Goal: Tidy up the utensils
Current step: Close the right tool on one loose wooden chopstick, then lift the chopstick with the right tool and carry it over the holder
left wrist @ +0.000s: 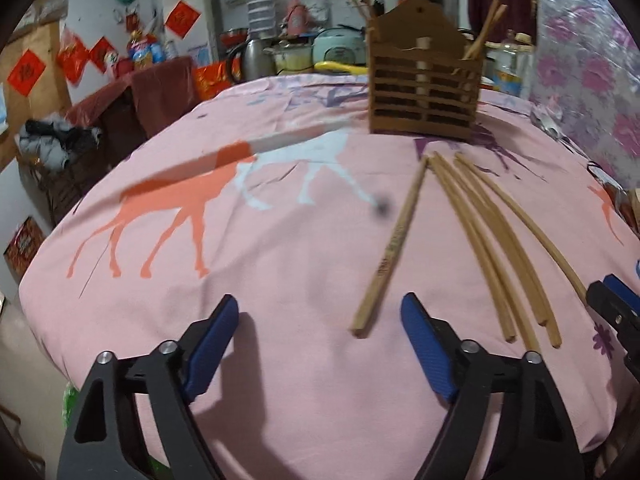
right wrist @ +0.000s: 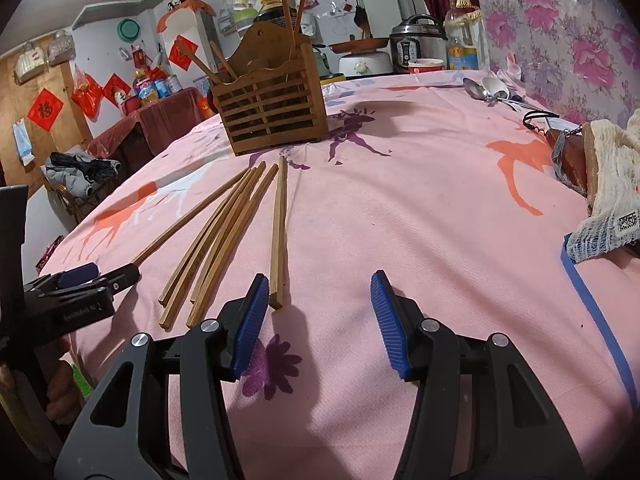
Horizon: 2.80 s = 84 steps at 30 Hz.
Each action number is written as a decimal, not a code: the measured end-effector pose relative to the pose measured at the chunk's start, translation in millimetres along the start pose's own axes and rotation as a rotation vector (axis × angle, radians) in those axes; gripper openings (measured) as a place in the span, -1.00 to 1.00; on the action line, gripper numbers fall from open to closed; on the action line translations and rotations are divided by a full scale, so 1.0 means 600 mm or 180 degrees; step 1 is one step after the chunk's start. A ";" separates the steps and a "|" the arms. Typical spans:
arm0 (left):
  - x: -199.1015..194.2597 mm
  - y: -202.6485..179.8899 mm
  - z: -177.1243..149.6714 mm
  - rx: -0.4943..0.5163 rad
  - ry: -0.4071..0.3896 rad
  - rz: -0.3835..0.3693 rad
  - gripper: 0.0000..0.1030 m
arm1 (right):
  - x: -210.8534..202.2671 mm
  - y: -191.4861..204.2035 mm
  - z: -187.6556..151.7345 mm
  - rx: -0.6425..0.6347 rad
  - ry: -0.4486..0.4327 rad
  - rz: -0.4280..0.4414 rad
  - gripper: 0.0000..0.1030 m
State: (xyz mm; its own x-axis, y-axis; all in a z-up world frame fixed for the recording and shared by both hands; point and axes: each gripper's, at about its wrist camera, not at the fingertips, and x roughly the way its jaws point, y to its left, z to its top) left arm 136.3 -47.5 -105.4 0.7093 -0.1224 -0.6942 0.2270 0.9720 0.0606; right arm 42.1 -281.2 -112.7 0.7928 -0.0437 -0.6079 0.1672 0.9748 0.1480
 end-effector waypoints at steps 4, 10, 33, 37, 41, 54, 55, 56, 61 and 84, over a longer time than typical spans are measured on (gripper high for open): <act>0.003 -0.001 0.004 -0.0040 -0.0002 -0.0186 0.01 | -0.002 -0.002 0.000 -0.0017 -0.0005 -0.0010 0.03; -0.001 0.008 0.001 -0.0049 -0.0008 -0.0224 -0.78 | -0.003 -0.002 -0.001 -0.0010 -0.0012 -0.0003 0.03; -0.006 0.048 -0.014 -0.0218 -0.0082 -0.0012 0.24 | 0.007 0.031 -0.006 -0.0337 0.0030 0.0133 -0.63; -0.011 0.049 -0.014 -0.0203 -0.0083 -0.0089 -0.23 | 0.007 0.023 -0.006 -0.0241 0.0042 0.0197 -0.86; -0.014 0.042 -0.015 -0.0153 -0.0081 -0.0187 -0.68 | 0.007 0.022 -0.008 -0.0260 0.0036 0.0177 -0.86; -0.050 0.018 -0.010 -0.0056 -0.0150 -0.0361 -0.88 | -0.010 0.020 -0.004 -0.0221 -0.0074 0.0149 -0.87; -0.055 0.018 -0.007 -0.0063 -0.0167 -0.0365 -0.88 | -0.017 0.020 -0.001 -0.0217 -0.0126 0.0149 -0.87; -0.061 0.020 -0.005 -0.0075 -0.0185 -0.0370 -0.88 | -0.022 0.020 0.001 -0.0218 -0.0163 0.0152 -0.87; -0.090 0.024 0.004 -0.0100 -0.0279 -0.0362 -0.88 | -0.053 0.026 0.013 -0.0228 -0.0336 0.0188 -0.87; -0.237 0.055 0.051 -0.0332 -0.0674 -0.0492 -0.88 | -0.212 0.043 0.080 -0.0199 -0.1082 0.0481 -0.87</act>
State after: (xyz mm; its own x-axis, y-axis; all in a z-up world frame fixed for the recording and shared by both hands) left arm 63.3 -4.2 17.2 0.7977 -0.2993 -0.5235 0.2812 0.9526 -0.1161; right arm -26.1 -260.8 6.1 0.9569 0.0418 -0.2875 0.0055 0.9868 0.1619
